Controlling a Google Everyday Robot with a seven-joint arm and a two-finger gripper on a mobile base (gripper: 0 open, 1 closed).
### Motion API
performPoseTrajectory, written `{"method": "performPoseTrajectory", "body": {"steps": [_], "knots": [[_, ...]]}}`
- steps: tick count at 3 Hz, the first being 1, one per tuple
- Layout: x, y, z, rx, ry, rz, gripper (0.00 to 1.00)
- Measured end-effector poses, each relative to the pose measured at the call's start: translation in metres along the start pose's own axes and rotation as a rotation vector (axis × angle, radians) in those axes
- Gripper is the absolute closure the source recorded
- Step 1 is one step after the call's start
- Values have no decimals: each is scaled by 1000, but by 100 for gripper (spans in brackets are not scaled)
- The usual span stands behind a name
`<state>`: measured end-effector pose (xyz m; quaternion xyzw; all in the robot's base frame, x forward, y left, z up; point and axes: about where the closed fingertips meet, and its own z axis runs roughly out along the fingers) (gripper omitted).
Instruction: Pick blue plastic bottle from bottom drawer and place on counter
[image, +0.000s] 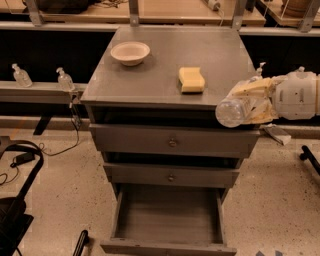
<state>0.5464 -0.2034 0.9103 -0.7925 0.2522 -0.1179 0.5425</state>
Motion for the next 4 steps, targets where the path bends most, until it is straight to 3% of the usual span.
{"method": "performPoseTrajectory", "body": {"steps": [2, 3, 4], "knots": [[44, -9, 22, 29, -27, -155, 100], [78, -26, 31, 33, -28, -225, 100], [100, -40, 34, 32, -17, -256, 100]]}}
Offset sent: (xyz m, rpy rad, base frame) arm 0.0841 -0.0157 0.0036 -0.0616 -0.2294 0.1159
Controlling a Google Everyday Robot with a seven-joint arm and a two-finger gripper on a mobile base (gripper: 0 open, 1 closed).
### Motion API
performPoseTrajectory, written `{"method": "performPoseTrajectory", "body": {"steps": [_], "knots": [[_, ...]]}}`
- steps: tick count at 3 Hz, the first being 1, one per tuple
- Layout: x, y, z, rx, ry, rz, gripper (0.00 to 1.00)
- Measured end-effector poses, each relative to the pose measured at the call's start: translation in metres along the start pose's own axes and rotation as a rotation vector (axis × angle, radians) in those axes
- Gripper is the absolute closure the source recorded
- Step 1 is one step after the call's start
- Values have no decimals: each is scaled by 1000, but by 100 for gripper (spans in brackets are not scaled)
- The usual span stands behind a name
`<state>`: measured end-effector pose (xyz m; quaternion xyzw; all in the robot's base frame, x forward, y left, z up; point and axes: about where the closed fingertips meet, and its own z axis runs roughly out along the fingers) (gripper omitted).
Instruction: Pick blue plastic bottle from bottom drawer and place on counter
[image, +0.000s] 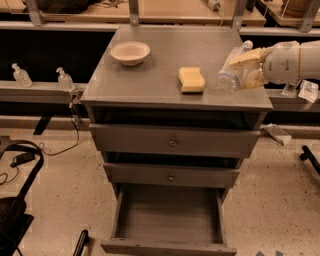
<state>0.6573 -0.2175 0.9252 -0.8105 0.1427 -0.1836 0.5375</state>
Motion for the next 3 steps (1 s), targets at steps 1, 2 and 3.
{"method": "performPoseTrajectory", "body": {"steps": [1, 2, 3], "knots": [[24, 5, 6, -52, 22, -7, 75], [33, 18, 19, -116, 56, -13, 46], [31, 25, 32, -150, 40, -1, 23]]}}
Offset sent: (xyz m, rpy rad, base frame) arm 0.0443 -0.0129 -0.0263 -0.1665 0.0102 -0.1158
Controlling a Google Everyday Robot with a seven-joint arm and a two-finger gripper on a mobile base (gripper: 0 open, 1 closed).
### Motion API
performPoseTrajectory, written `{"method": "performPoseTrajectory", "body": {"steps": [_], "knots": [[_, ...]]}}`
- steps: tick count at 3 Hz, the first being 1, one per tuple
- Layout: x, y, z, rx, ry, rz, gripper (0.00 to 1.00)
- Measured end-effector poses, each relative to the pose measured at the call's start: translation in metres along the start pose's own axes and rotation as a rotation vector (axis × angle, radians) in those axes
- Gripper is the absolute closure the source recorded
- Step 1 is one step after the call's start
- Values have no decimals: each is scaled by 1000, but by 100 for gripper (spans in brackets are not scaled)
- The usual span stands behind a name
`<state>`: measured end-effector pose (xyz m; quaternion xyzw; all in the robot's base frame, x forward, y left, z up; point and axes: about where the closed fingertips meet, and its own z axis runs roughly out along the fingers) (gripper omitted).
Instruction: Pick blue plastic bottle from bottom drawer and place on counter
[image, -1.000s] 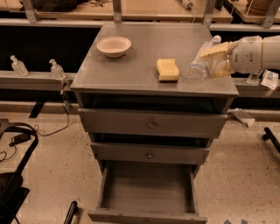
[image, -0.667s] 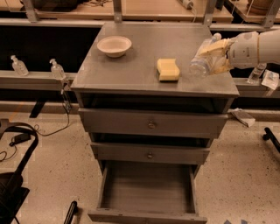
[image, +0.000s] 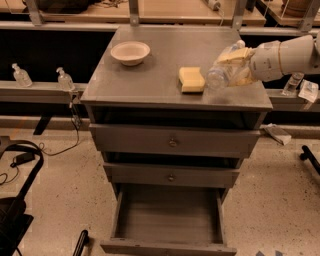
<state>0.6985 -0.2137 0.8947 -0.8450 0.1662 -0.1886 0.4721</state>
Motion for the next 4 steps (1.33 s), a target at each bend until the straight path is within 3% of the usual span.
{"method": "performPoseTrajectory", "body": {"steps": [1, 2, 3, 4], "knots": [[-13, 4, 15, -53, -69, 8, 0], [-11, 2, 14, -50, -68, 7, 3], [-3, -9, 2, -31, -59, -7, 26], [8, -12, -18, -70, -44, -27, 23]]}}
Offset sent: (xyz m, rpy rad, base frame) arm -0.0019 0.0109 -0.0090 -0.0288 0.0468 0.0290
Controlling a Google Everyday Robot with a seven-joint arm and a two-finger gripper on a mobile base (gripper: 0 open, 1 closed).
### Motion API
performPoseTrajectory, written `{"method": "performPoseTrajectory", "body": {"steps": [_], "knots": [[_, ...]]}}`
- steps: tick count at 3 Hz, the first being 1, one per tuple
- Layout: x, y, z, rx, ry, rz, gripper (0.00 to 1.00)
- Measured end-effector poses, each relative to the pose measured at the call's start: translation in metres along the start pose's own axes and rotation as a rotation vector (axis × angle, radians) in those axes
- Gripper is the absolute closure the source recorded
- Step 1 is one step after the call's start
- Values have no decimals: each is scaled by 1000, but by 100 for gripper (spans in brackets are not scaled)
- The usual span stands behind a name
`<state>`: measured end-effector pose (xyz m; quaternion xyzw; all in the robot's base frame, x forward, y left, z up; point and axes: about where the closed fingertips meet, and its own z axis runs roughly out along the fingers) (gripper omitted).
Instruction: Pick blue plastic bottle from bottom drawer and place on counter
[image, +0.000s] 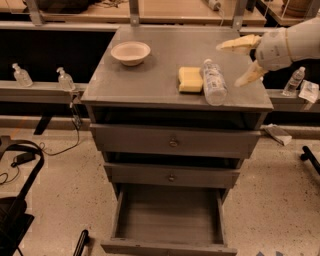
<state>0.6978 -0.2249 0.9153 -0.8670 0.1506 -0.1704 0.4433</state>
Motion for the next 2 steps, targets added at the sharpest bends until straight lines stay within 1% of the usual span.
{"method": "performPoseTrajectory", "body": {"steps": [1, 2], "knots": [[3, 13, -13, -53, 5, 11, 4], [5, 13, -10, -50, 8, 12, 0]]}}
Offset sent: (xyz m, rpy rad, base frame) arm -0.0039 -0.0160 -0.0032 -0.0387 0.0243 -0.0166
